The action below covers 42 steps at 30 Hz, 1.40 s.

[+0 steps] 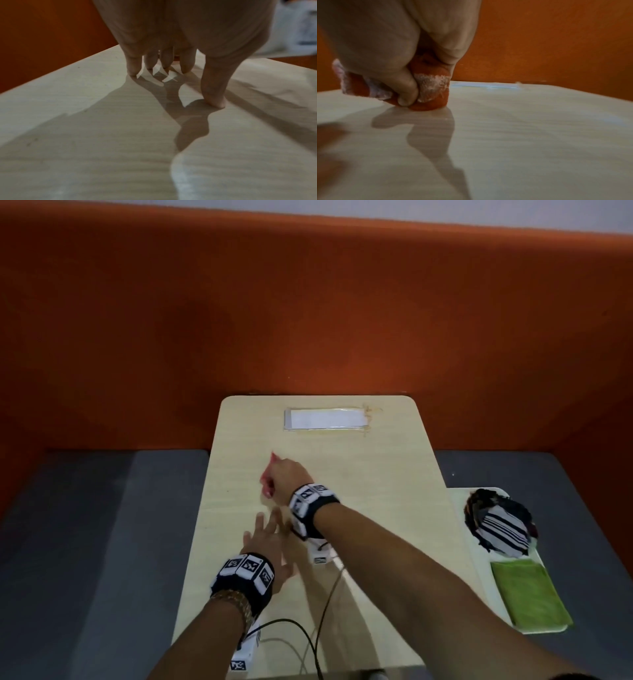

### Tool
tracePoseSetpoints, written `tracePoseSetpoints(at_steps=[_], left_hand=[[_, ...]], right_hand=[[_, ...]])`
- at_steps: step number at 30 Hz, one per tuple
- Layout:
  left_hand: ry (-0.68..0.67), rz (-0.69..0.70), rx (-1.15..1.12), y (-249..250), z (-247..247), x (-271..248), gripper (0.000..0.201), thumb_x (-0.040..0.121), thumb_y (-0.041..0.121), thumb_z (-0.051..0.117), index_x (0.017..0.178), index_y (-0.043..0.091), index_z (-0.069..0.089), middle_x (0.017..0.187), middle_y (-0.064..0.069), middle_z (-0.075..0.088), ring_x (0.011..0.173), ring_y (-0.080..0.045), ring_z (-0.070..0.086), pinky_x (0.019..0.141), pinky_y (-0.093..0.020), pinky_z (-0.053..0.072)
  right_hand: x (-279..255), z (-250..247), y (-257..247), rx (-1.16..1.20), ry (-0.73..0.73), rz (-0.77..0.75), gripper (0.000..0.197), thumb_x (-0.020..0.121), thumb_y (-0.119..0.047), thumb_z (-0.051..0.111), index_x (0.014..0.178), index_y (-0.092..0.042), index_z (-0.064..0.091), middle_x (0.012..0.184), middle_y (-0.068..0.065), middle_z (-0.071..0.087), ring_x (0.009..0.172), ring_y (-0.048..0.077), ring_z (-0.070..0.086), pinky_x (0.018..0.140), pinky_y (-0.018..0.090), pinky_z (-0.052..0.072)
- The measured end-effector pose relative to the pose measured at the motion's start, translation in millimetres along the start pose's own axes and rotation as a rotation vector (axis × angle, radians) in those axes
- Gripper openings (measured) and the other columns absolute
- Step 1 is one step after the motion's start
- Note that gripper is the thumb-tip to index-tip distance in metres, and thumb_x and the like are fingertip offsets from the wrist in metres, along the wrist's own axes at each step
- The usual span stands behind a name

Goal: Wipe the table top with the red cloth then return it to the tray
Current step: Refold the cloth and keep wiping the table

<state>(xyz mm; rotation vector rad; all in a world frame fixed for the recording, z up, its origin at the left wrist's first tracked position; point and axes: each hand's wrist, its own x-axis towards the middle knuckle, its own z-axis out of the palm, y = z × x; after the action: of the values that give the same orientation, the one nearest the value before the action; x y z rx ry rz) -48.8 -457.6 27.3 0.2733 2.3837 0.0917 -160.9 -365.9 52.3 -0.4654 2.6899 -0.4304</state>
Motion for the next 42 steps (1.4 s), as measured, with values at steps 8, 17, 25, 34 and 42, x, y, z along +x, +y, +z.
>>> tracePoseSetpoints(at_steps=[8, 17, 25, 34, 42], left_hand=[[0.050, 0.045, -0.027, -42, 28, -17, 0.096, 0.085, 0.047, 0.061, 0.148, 0.041, -0.011, 0.155, 0.006, -0.030, 0.145, -0.024, -0.021, 0.119, -0.048, 0.008], [0.041, -0.007, -0.048, -97, 39, -48, 0.097, 0.085, 0.046, 0.063, 0.149, 0.038, -0.010, 0.156, 0.002, -0.029, 0.146, -0.023, -0.019, 0.119, -0.041, 0.012], [-0.008, -0.055, 0.065, -84, 30, -46, 0.100, 0.083, 0.046, 0.064, 0.152, 0.030, -0.007, 0.157, -0.007, -0.025, 0.147, -0.031, -0.014, 0.118, -0.041, 0.019], [-0.017, -0.085, 0.100, -76, 30, -47, 0.100, 0.085, 0.045, 0.063, 0.152, 0.027, -0.009, 0.156, -0.012, -0.026, 0.146, -0.035, -0.013, 0.118, -0.041, 0.020], [-0.025, -0.084, 0.054, -76, 30, -52, 0.100, 0.086, 0.040, 0.064, 0.152, 0.025, -0.010, 0.155, -0.014, -0.027, 0.145, -0.036, -0.015, 0.119, -0.040, 0.020]], right_hand=[[-82, -17, 139, 0.014, 0.191, 0.357, 0.015, 0.073, -0.020, 0.065, 0.083, -0.025, 0.074, 0.090, 0.000, 0.075, 0.093, 0.027, 0.070, 0.081, 0.034, 0.055], [-66, -7, 46, -0.033, 0.054, 0.322, 0.009, 0.083, -0.020, 0.063, 0.082, -0.024, 0.070, 0.105, 0.014, 0.068, 0.096, 0.034, 0.067, 0.076, 0.030, 0.048], [-45, 47, -39, -0.011, -0.023, -0.036, 0.015, 0.082, -0.007, 0.061, 0.092, -0.010, 0.071, 0.093, 0.007, 0.073, 0.086, 0.024, 0.067, 0.069, 0.030, 0.052], [-143, 14, 155, 0.014, 0.106, 0.283, 0.021, 0.077, -0.015, 0.066, 0.095, -0.023, 0.071, 0.089, -0.001, 0.073, 0.089, 0.021, 0.069, 0.083, 0.028, 0.053], [-163, -6, 153, -0.004, 0.102, 0.486, 0.021, 0.084, -0.008, 0.059, 0.096, -0.017, 0.074, 0.091, -0.001, 0.075, 0.092, 0.020, 0.069, 0.080, 0.022, 0.047]])
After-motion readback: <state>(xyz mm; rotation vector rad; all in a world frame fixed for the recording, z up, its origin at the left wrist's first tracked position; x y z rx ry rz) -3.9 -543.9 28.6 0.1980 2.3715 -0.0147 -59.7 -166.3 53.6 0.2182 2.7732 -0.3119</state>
